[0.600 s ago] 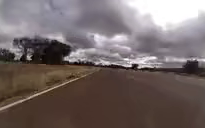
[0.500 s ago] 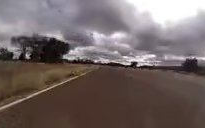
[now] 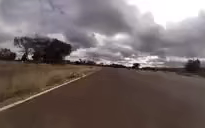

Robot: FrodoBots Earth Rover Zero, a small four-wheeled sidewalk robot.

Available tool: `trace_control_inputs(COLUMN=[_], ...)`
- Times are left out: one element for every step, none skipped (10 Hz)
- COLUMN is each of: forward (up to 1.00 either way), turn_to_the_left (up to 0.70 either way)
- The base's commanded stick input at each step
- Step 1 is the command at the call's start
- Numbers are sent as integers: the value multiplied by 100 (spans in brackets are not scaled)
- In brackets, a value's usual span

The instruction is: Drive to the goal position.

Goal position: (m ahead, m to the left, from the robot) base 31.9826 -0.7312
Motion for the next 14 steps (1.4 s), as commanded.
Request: trace_control_inputs(forward=[85, 85, 85, 85, 85, 85, 85, 85, 85, 85, 85, 85, 85, 85], turn_to_the_left=[4, 4, 4, 4, 4, 4, 4, 4, 4, 4, 4, 4, 4, 4])
